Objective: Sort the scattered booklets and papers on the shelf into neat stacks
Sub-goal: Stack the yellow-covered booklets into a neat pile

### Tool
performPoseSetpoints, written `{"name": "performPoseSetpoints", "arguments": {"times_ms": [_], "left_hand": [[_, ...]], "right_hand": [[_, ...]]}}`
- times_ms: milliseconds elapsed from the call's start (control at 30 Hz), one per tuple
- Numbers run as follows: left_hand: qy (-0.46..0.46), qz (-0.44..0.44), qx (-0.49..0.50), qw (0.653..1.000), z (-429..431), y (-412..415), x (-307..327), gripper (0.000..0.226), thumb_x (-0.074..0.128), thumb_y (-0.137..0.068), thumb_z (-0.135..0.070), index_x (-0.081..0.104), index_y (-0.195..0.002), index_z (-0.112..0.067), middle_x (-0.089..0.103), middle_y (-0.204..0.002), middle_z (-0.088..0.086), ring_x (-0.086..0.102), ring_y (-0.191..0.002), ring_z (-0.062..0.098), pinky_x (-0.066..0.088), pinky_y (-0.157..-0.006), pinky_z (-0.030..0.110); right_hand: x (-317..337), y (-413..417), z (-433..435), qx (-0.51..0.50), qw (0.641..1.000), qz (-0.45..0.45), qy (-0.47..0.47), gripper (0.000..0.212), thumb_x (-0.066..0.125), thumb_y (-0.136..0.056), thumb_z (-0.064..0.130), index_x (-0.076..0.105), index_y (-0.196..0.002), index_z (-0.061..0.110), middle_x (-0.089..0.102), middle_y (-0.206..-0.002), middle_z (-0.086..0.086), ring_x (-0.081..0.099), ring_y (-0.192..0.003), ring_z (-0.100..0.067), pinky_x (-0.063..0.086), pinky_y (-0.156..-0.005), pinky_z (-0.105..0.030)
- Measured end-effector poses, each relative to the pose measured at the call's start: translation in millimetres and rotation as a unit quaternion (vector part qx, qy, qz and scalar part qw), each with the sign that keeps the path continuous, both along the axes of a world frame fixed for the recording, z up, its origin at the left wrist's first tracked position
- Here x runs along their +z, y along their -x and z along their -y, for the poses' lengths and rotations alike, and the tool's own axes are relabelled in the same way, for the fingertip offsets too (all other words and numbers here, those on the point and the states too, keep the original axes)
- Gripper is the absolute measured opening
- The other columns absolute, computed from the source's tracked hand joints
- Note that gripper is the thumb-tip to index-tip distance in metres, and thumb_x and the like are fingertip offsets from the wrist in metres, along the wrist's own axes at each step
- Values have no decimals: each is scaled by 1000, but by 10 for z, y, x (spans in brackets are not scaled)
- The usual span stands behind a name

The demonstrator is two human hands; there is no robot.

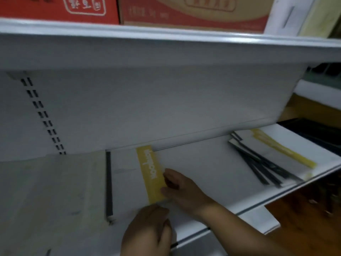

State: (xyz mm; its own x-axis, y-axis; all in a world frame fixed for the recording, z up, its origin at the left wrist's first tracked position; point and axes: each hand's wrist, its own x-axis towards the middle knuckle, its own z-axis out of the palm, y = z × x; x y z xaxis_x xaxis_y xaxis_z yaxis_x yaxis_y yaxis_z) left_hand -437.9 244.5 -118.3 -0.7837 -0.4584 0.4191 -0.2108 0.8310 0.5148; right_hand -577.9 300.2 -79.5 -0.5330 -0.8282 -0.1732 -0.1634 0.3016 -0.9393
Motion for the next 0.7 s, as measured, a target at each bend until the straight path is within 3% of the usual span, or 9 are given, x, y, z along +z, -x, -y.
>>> {"name": "performPoseSetpoints", "arguments": {"times_ms": [67, 100, 167, 233, 333, 467, 533, 633, 700], "left_hand": [[-82, 31, -18, 996, -67, 165, 175, 28, 42, -60, -46, 68, -70, -51, 66, -72, -35, 51, -92, -12, 40, -68, 2], [-153, 37, -9, 987, -130, 300, 260, 25, 40, -57, -52, 61, -67, -62, 60, -70, -44, 48, -87, -26, 37, -67, -5], [-198, 45, -4, 979, -270, 612, 290, 19, 46, -53, -55, 53, -69, -62, 61, -78, -37, 46, -72, -35, 34, -65, -9], [-238, 68, -26, 968, -445, 1008, 275, 22, 58, -65, -44, 54, -85, -50, 68, -97, -18, 53, -74, -28, 38, -69, -6], [-240, 130, -18, 962, -728, 1660, 291, 45, 49, -79, -41, 59, -120, -27, 62, -124, -6, 57, -107, -2, 34, -92, 8], [-329, 176, -13, 928, -1072, 2445, 431, 55, 46, -94, -32, 30, -144, -18, 36, -148, -1, 37, -133, 13, 25, -109, 21], [-383, 190, -21, 904, -1214, 2756, 482, 49, 47, -92, -33, 35, -138, -23, 36, -144, -4, 38, -129, 13, 30, -106, 23], [-419, 192, -24, 887, -1355, 3042, 483, 31, 53, -86, -33, 50, -113, -21, 53, -119, -4, 54, -99, 9, 43, -82, 23], [-422, 171, -8, 890, -1407, 3159, 456, 29, 56, -86, -29, 50, -113, -23, 56, -107, -3, 55, -94, 13, 45, -75, 22]], "right_hand": [[106, 136, -94, -5, 1000, -5, -7, 63, 59, -89, 16, 28, -145, 20, 45, -144, 2, 47, -125, -6, 37, -108, -26], [167, 261, -173, -9, 1000, -27, -12, 67, 58, -90, 21, 22, -147, 22, 37, -150, 0, 41, -132, -12, 34, -108, -24], [293, 617, -390, -24, 995, -99, -10, 66, 54, -91, 31, 20, -148, 26, 32, -152, 6, 37, -135, -16, 31, -103, -18], [436, 1078, -690, -72, 984, -165, -12, 62, 53, -91, 36, 25, -146, 26, 33, -151, 6, 38, -134, -15, 28, -101, -15], [580, 1887, -1202, -176, 951, -249, -43, 56, 54, -91, 33, 36, -142, 17, 42, -147, -4, 43, -131, -19, 29, -100, -17], [426, 2852, -1891, -213, 901, -265, -269, 62, 46, -91, 44, 29, -143, 15, 37, -148, -10, 32, -135, -34, 31, -111, -40], [295, 3046, -2078, -177, 892, -239, -342, 57, 44, -89, 48, 35, -137, 18, 43, -141, -12, 37, -130, -34, 35, -106, -43], [198, 3095, -2170, -147, 899, -244, -334, 57, 46, -86, 51, 39, -134, 19, 47, -136, -9, 43, -125, -30, 39, -103, -40], [182, 3104, -2181, -135, 900, -262, -321, 64, 49, -85, 53, 37, -136, 17, 43, -139, -9, 41, -128, -29, 38, -103, -36]]}}
